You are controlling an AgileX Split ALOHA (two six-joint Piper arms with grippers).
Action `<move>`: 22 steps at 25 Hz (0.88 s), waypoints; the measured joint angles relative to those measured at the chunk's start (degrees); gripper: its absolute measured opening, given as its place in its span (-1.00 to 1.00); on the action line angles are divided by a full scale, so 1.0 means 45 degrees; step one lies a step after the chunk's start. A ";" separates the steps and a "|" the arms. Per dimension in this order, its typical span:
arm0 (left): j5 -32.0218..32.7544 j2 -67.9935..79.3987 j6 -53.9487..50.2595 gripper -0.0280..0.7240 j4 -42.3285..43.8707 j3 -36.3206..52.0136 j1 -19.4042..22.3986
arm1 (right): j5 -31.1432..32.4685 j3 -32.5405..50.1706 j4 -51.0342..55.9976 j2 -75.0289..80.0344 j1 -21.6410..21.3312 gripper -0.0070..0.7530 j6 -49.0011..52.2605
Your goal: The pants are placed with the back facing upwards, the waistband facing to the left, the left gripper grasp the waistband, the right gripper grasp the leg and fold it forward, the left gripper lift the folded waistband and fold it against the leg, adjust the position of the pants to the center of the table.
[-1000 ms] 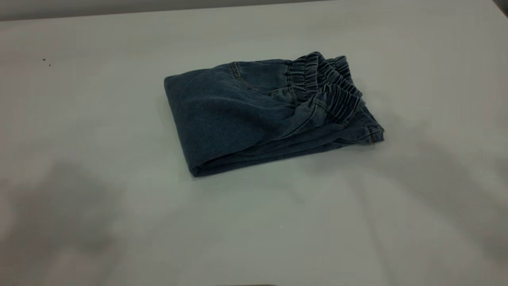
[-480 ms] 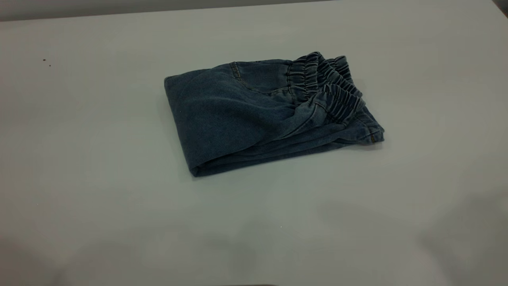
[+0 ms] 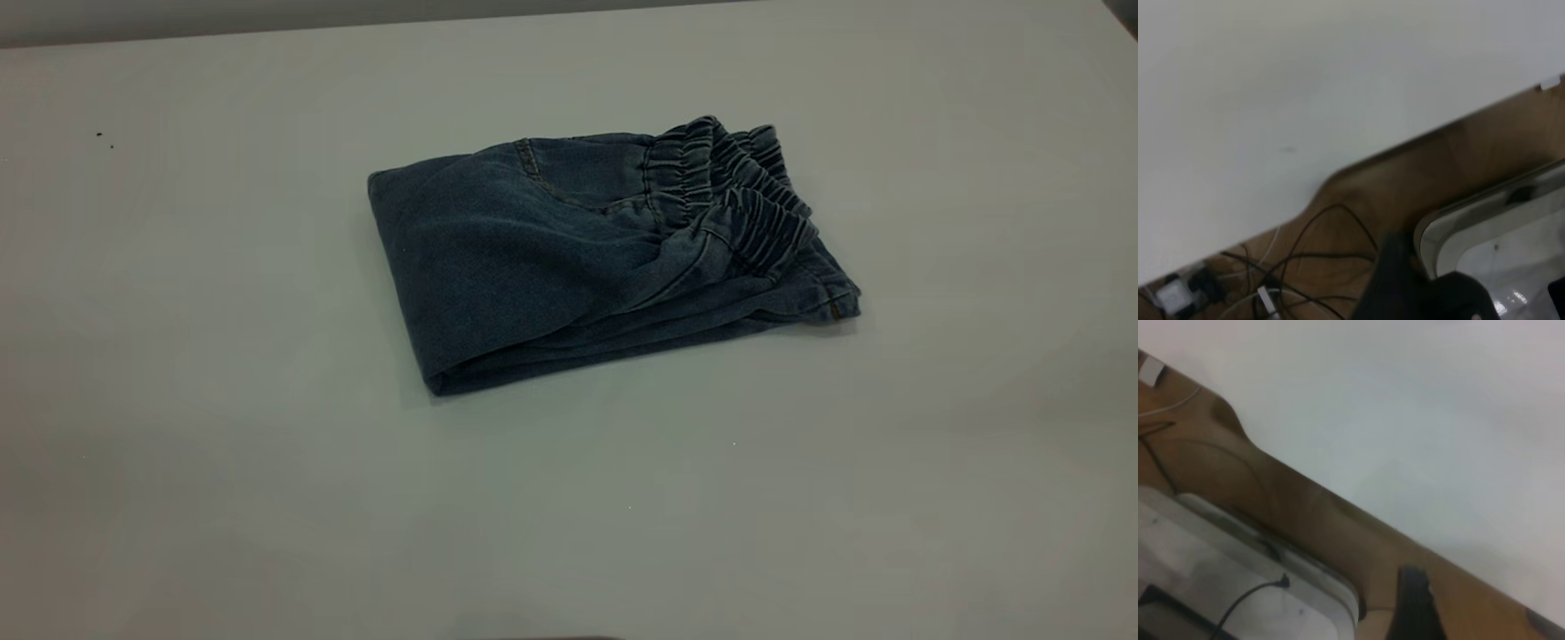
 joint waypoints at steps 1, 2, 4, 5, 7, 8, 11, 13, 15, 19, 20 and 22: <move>-0.0014 -0.0271 -0.0056 0.64 0.0000 0.0133 0.0000 | -0.0371 0.0479 -0.0013 -0.0328 0.0000 0.13 0.0000; -0.0031 -0.0536 -0.0129 0.64 0.0015 0.0174 0.0000 | -0.0493 0.0763 -0.0033 -0.0588 0.0000 0.13 0.0000; -0.0207 -0.0991 -0.0282 0.64 0.0015 0.0184 0.0000 | -0.0881 0.0920 -0.0120 -0.0960 0.0000 0.13 0.0000; -0.0363 -0.1196 -0.0379 0.64 0.0028 0.0211 0.0000 | -0.1165 0.0962 -0.0139 -0.1118 0.0000 0.13 0.0000; -0.0651 -0.1480 -0.0580 0.64 -0.0012 0.0362 0.0000 | -0.1528 0.1044 -0.0173 -0.1249 0.0000 0.13 0.0000; -0.0709 -0.1571 -0.0650 0.64 -0.0047 0.0441 0.0000 | -0.1556 0.1075 -0.0173 -0.1276 0.0000 0.13 0.0000; -0.0698 -0.1685 -0.0776 0.64 -0.0204 0.0613 0.0000 | -0.1618 0.1075 -0.0173 -0.1278 0.0000 0.13 0.0000; -0.0698 -0.1707 -0.0814 0.64 -0.0215 0.0629 0.0000 | -0.1628 0.1075 -0.0173 -0.1288 0.0000 0.13 0.0000; -0.0698 -0.1707 -0.0840 0.64 -0.0218 0.0629 0.0000 | -0.1628 0.1075 -0.0173 -0.1303 0.0000 0.13 0.0000; -0.0698 -0.1707 -0.0840 0.64 -0.0229 0.0629 0.0000 | -0.0772 0.1049 0.0108 -0.1303 0.0000 0.13 0.0131; -0.0698 -0.1707 -0.0840 0.64 -0.0229 0.0629 0.0000 | -0.0254 0.1049 0.0198 -0.1303 0.0000 0.13 0.0031; -0.0698 -0.1707 -0.0840 0.64 -0.0229 0.0629 0.0000 | 0.0294 0.1060 0.0024 -0.1315 0.0000 0.13 -0.0308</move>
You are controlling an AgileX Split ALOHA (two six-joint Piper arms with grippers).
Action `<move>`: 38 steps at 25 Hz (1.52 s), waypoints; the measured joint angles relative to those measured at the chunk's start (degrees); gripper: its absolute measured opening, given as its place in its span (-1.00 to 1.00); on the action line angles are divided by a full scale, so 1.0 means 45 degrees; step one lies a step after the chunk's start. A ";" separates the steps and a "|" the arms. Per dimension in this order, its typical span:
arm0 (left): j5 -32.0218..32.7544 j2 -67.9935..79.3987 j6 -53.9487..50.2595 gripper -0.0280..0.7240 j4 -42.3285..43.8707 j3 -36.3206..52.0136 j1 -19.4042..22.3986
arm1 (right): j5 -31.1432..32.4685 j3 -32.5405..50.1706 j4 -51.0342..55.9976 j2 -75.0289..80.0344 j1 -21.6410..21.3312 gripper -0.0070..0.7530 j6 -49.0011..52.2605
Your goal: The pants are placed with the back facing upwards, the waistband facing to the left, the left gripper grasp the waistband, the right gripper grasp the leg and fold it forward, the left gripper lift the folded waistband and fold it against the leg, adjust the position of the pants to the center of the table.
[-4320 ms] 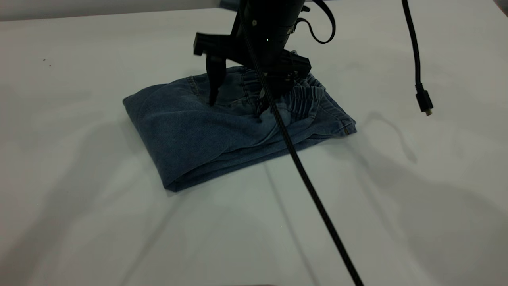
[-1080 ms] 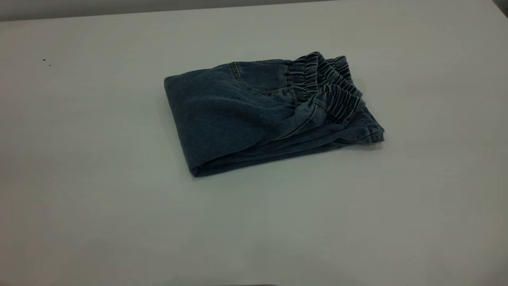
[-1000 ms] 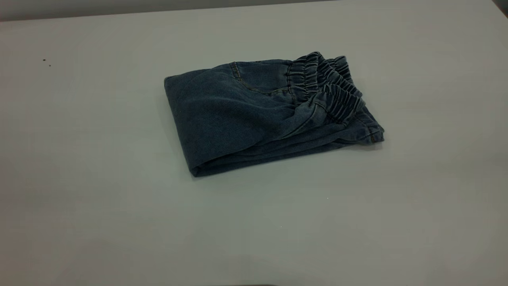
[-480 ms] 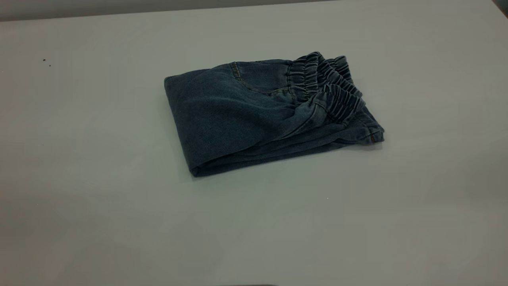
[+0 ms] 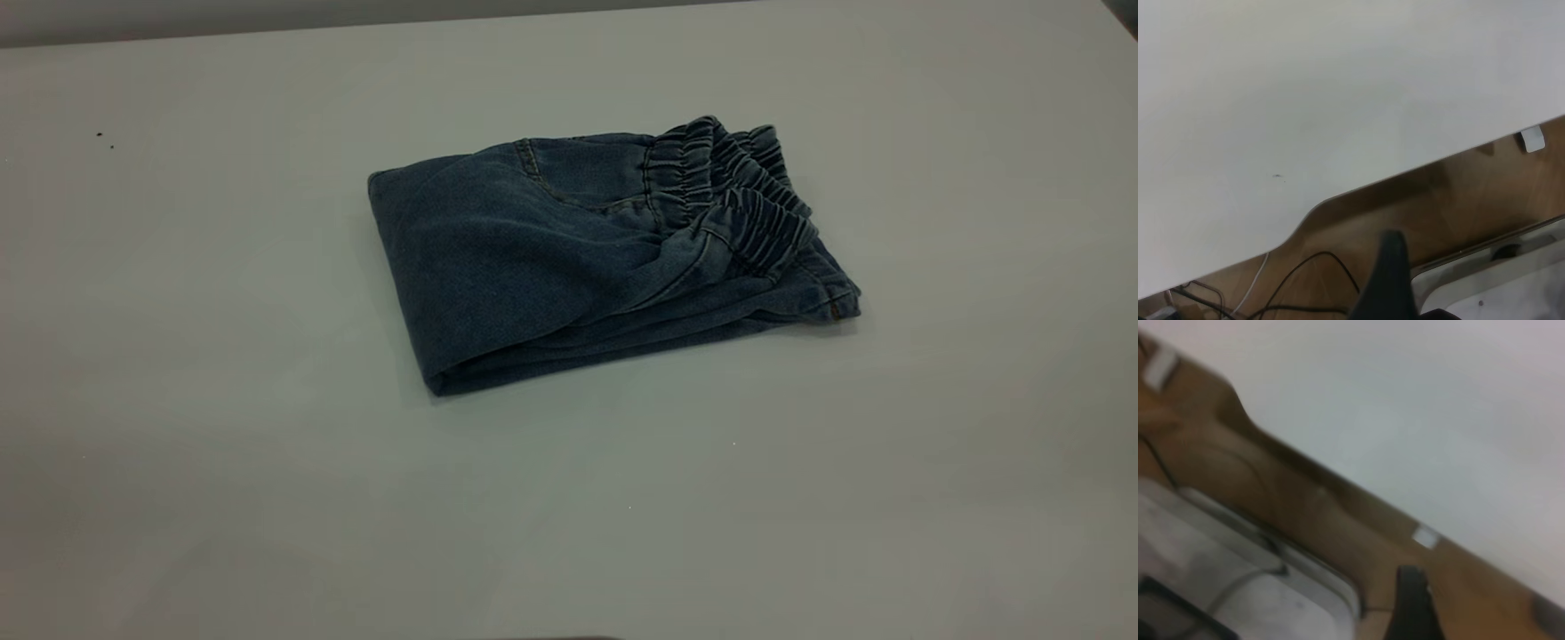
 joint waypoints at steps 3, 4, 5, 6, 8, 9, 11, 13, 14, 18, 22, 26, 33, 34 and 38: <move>0.0000 0.0000 -0.0004 0.64 -0.0012 0.0000 0.0000 | -0.0011 0.0000 -0.0178 -0.0041 0.0000 0.13 -0.0195; 0.0000 0.0000 -0.0004 0.64 -0.0012 0.0000 0.0000 | -0.0086 0.0000 -0.0093 -0.0041 0.0000 0.13 -0.0181; 0.0000 0.0000 -0.0004 0.64 -0.0012 0.0000 0.0000 | -0.0122 0.0000 0.0031 -0.0041 0.0000 0.13 -0.0171; 0.0000 0.0000 -0.0004 0.64 -0.0012 0.0000 0.0000 | -0.0126 0.0000 0.0215 -0.0041 0.0000 0.13 -0.0171; 0.0000 0.0000 -0.0004 0.64 -0.0012 0.0000 0.0000 | -0.0099 0.0000 0.0491 -0.0041 0.0000 0.13 -0.0167; 0.0000 0.0000 -0.0004 0.64 -0.0012 0.0000 0.0000 | -0.0061 0.0000 0.0604 -0.0041 0.0000 0.13 -0.0156; 0.0000 0.0000 -0.0004 0.64 -0.0012 0.0000 0.0000 | 0.0134 0.0000 0.0815 -0.0041 0.0000 0.13 -0.0156; 0.0000 0.0000 -0.0004 0.64 -0.0012 0.0000 0.0000 | 0.0195 0.0000 0.0897 -0.0041 0.0000 0.13 -0.0142; 0.0000 0.0000 -0.0004 0.64 -0.0012 0.0000 0.0000 | 0.0195 0.0000 0.0911 -0.0041 0.0000 0.13 -0.0142; 0.0000 -0.0091 -0.0004 0.64 -0.0012 0.0000 0.0186 | 0.0238 0.0000 0.1134 -0.0701 -0.0718 0.13 -0.0142; 0.0000 -0.0566 -0.0004 0.64 -0.0023 0.0000 0.1254 | 0.0305 0.0000 0.1387 -0.2429 -0.3255 0.13 -0.0142; 0.0000 -0.1715 -0.0004 0.64 -0.0023 0.0010 0.2497 | 0.0408 0.0000 0.1461 -0.4663 -0.4832 0.13 -0.0142; 0.0080 -0.3882 -0.0015 0.64 -0.0023 0.0010 0.3038 | 0.0648 -0.0012 0.1553 -0.6583 -0.5013 0.13 -0.0142; 0.0082 -0.4120 -0.0015 0.64 -0.0023 0.0010 0.3038 | 0.0659 -0.0012 0.1586 -0.6589 -0.5013 0.13 -0.0142; 0.0124 -0.4480 -0.0027 0.64 -0.0023 0.0010 0.3038 | 0.0673 -0.0012 0.1588 -0.6638 -0.5013 0.13 -0.0142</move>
